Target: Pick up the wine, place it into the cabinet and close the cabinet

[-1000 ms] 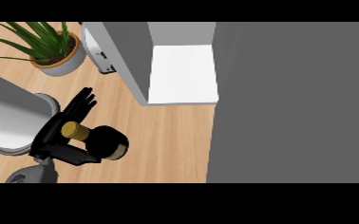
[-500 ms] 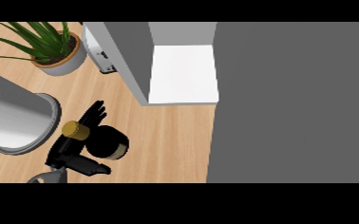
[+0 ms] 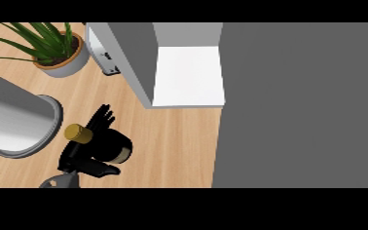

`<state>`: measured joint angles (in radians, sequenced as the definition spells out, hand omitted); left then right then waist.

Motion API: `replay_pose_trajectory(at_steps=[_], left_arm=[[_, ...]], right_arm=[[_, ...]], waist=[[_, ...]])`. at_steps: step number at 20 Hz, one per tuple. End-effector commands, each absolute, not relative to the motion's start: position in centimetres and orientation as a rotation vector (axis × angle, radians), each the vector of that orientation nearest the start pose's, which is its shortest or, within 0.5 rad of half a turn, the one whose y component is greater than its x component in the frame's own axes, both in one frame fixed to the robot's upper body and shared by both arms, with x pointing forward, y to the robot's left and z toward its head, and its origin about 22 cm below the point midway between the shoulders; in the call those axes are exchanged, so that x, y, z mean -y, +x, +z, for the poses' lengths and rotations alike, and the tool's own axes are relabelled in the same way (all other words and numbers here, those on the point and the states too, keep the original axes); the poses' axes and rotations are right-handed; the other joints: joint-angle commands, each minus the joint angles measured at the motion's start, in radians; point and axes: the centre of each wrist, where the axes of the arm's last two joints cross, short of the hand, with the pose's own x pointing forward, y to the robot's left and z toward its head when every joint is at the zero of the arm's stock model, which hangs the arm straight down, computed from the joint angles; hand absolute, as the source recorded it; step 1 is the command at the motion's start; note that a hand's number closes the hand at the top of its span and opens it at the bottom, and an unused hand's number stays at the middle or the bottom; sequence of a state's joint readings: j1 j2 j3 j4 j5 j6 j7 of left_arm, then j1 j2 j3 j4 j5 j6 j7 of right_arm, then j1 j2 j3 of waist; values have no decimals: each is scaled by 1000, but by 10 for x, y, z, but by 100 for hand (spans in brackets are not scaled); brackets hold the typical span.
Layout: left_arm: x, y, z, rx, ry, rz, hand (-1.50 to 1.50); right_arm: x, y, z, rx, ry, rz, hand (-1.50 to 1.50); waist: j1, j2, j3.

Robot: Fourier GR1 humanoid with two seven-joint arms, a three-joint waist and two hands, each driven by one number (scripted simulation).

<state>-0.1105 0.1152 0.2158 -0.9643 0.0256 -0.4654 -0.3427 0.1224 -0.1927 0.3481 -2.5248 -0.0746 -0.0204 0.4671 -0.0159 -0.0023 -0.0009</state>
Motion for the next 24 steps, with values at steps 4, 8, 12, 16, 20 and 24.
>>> replay_pose_trajectory(at_steps=[4,8,12,16,20,24], left_arm=[[-292,245,-112,1405,-368,65,-150],[-291,243,-118,1408,-386,74,-150],[-293,249,-116,1397,-415,94,-150],[-283,259,-112,1425,-412,76,-150],[-269,253,-123,1414,-440,73,150],[-262,263,-115,1463,-390,18,150]], right_arm=[[210,80,217,1936,333,303,-150],[210,82,216,1948,345,312,-150],[207,77,220,1938,353,287,-150],[214,75,217,1950,335,308,-150],[206,80,215,1927,337,312,-150],[209,75,219,1939,346,322,-150]], waist=[[2,0,0],[5,0,1],[6,-2,0],[-2,-1,1],[4,0,0],[-1,0,0]])
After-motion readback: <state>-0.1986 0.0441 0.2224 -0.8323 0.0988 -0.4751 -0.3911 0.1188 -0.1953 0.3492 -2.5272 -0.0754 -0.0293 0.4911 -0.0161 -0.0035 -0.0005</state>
